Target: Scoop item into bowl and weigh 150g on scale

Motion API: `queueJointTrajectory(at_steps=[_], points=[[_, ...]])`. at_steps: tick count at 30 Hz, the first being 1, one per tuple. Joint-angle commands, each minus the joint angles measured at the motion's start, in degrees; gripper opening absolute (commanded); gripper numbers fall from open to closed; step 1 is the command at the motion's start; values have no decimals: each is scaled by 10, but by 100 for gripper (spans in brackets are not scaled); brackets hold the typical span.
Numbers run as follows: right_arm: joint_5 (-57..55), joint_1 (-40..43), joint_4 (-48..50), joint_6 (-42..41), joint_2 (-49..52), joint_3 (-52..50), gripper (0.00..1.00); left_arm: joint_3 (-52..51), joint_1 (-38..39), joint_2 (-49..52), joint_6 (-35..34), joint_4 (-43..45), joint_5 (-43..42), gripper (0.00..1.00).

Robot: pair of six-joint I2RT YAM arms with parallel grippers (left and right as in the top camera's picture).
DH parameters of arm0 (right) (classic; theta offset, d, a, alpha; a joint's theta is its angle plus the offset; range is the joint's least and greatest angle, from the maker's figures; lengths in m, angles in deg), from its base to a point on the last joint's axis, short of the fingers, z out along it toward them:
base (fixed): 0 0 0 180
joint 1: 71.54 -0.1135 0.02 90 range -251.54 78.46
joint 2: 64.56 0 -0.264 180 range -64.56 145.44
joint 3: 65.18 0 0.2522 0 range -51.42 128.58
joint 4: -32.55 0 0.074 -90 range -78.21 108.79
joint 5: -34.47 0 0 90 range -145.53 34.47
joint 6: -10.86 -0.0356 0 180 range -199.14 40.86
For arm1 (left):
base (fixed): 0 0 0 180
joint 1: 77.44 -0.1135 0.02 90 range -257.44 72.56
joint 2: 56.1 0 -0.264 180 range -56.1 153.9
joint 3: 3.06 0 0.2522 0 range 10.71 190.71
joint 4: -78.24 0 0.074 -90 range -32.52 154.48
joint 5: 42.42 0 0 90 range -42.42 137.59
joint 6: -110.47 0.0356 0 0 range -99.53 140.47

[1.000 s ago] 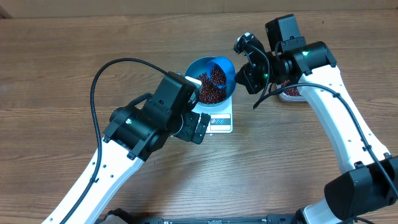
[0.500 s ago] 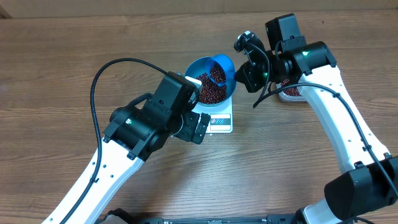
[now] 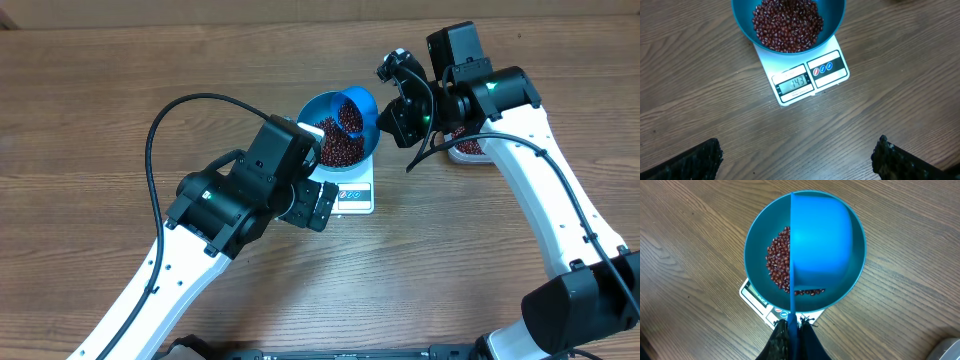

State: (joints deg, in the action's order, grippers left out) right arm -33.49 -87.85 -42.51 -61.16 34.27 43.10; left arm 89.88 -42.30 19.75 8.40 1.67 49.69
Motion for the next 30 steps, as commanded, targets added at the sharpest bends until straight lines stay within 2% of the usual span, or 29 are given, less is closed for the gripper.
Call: queueJointTrajectory(at_steps=[1, 19, 22, 30], points=[[-2, -2, 3, -4, -17, 20, 4, 2, -3, -2, -6, 0, -2, 100], [-1, -2, 2, -4, -17, 20, 4, 2, -3, -2, -6, 0, -2, 99], [16, -2, -25, 50, -17, 20, 4, 2, -3, -2, -6, 0, -2, 100], [11, -2, -22, 43, -17, 20, 4, 2, -3, -2, -6, 0, -2, 100]])
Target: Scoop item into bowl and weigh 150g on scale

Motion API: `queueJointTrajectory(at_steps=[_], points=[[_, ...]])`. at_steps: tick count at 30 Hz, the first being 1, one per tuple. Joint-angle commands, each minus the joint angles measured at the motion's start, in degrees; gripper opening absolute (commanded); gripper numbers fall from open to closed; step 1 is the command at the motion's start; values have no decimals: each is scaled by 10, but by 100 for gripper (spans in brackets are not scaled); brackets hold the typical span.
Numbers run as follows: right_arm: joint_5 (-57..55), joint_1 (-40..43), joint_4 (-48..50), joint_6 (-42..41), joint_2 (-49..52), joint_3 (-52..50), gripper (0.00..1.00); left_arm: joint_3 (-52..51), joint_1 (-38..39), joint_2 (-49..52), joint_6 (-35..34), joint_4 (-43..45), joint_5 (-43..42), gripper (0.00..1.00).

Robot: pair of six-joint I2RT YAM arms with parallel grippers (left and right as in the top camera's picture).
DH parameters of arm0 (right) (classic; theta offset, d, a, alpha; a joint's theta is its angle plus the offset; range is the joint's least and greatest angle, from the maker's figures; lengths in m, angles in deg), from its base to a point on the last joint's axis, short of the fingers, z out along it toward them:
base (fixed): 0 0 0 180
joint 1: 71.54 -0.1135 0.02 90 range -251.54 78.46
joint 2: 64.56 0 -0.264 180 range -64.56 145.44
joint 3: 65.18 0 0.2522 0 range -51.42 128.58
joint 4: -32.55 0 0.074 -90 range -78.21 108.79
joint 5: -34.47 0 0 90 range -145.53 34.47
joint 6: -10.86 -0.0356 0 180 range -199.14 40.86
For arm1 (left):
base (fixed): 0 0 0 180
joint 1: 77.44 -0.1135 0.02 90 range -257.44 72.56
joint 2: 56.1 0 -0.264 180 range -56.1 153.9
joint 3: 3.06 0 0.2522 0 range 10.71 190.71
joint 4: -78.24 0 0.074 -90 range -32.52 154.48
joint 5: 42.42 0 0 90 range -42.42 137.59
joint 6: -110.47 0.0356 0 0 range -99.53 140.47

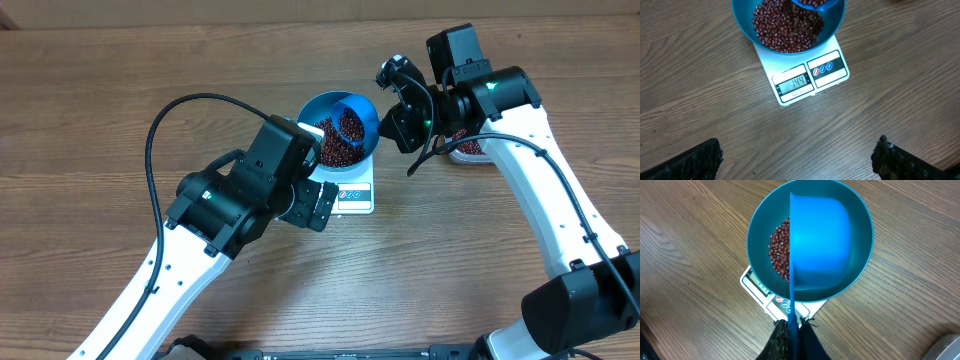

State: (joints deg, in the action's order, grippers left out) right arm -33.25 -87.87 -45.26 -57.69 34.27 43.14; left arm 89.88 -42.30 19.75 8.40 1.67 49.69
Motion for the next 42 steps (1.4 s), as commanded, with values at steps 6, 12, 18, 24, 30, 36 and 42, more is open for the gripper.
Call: queueJointTrajectory(at_steps=[6, 12, 18, 24, 30, 36, 42], points=[[9, -2, 5, 9, -17, 19, 4, 2, -3, -2, -6, 0, -2, 100], [9, -2, 5, 9, -17, 19, 4, 2, -3, -2, -6, 0, -2, 100], [9, -2, 5, 9, -17, 19, 4, 2, -3, -2, -6, 0, -2, 100], [9, -2, 5, 9, -17, 19, 4, 2, -3, -2, -6, 0, -2, 100], [-3, -2, 16, -34, -17, 19, 4, 2, -3, -2, -6, 0, -2, 99], [-8, -2, 23, -58, -17, 19, 4, 2, -3, -2, -6, 0, -2, 100], [6, -2, 6, -11, -17, 19, 4, 2, -3, -2, -6, 0, -2, 100]])
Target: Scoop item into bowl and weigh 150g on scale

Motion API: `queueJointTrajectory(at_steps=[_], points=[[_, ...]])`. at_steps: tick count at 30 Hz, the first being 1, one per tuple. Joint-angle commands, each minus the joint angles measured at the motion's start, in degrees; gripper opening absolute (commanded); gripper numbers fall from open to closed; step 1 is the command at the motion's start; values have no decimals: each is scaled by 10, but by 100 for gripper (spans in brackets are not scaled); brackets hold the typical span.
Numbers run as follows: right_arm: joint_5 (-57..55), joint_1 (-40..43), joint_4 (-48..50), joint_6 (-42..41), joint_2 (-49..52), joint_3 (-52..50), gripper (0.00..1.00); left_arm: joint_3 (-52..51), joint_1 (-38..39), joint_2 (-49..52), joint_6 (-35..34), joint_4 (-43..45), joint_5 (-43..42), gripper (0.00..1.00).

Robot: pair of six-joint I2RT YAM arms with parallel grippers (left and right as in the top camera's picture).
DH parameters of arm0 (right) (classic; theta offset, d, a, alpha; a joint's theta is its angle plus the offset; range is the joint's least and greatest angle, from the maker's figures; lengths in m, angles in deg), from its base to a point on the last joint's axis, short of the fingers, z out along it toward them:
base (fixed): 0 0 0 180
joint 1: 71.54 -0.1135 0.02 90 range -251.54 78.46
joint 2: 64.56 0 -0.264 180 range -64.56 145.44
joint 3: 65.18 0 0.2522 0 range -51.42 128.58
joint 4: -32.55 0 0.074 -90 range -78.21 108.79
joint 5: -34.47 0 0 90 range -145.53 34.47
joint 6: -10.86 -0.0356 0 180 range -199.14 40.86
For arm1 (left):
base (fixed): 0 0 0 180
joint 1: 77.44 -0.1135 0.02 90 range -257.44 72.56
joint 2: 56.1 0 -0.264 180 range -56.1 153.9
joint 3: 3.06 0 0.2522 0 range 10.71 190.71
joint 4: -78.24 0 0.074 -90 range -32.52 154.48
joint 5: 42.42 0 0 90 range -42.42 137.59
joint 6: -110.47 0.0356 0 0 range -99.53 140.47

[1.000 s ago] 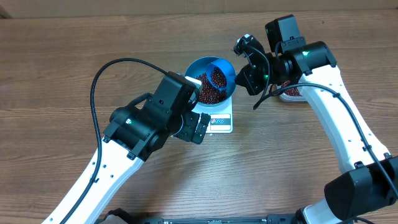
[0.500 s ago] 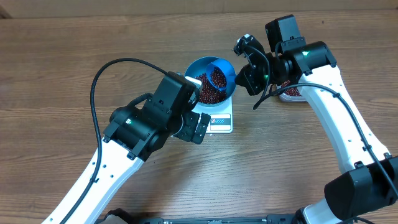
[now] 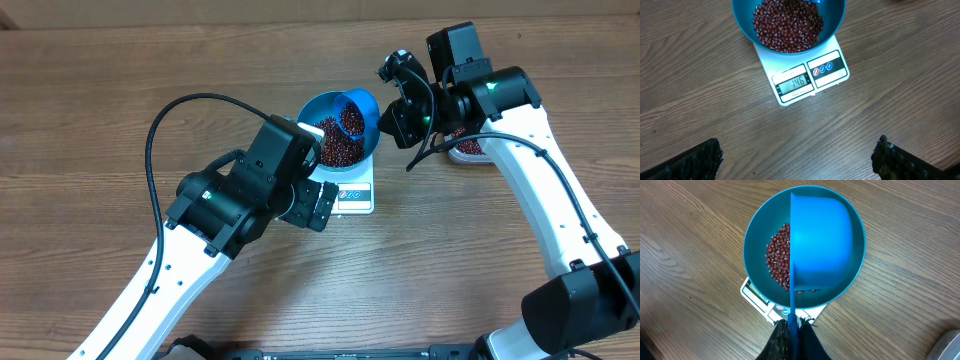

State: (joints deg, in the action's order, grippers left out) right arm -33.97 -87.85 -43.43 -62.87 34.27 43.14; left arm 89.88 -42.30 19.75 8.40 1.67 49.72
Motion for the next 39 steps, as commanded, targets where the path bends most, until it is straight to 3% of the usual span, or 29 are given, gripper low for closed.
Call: queueJointTrajectory(at_steps=[1, 7, 39], points=[[16, -3, -22, 67, -17, 19, 4, 2, -3, -2, -6, 0, -2, 100], [1, -3, -13, 32, -17, 19, 4, 2, -3, -2, -6, 0, -2, 100], [1, -3, -16, 32, -17, 19, 4, 2, -3, -2, -6, 0, -2, 99]])
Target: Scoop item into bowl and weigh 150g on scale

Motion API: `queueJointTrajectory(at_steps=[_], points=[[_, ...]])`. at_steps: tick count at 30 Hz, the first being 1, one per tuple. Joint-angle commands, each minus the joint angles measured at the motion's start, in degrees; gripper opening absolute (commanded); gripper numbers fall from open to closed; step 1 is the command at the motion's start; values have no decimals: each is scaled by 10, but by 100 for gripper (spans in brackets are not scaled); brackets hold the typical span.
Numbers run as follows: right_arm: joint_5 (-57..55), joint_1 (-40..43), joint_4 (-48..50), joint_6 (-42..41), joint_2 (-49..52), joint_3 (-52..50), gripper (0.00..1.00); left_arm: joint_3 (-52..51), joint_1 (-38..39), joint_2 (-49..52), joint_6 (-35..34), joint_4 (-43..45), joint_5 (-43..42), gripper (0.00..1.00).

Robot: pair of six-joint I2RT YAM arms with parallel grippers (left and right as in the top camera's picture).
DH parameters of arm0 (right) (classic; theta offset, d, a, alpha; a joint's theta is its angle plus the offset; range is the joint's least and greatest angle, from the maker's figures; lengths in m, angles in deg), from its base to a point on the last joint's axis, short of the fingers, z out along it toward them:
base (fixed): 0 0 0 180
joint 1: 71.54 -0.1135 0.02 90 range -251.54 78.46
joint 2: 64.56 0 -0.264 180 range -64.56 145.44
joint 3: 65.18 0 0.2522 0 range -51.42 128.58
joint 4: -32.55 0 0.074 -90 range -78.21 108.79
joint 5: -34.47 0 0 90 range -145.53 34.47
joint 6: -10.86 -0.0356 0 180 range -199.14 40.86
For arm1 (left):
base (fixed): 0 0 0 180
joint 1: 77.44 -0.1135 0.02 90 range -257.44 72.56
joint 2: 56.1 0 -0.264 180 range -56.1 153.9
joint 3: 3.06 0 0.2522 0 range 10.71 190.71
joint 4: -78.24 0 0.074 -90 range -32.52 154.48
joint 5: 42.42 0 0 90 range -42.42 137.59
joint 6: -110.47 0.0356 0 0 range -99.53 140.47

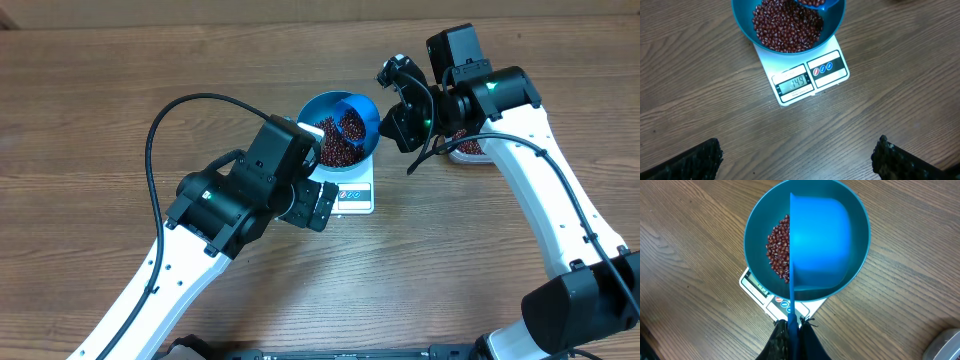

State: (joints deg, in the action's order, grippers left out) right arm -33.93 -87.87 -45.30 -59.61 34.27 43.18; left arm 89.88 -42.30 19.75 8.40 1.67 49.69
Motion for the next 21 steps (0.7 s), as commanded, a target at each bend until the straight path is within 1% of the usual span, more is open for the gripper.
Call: queueJointTrajectory(at_steps=[1, 21], points=[[1, -3, 3, 0, -17, 18, 4, 2, -3, -2, -6, 0, -2, 99], [1, -3, -1, 0, -17, 18, 4, 2, -3, -2, -6, 0, -2, 100]])
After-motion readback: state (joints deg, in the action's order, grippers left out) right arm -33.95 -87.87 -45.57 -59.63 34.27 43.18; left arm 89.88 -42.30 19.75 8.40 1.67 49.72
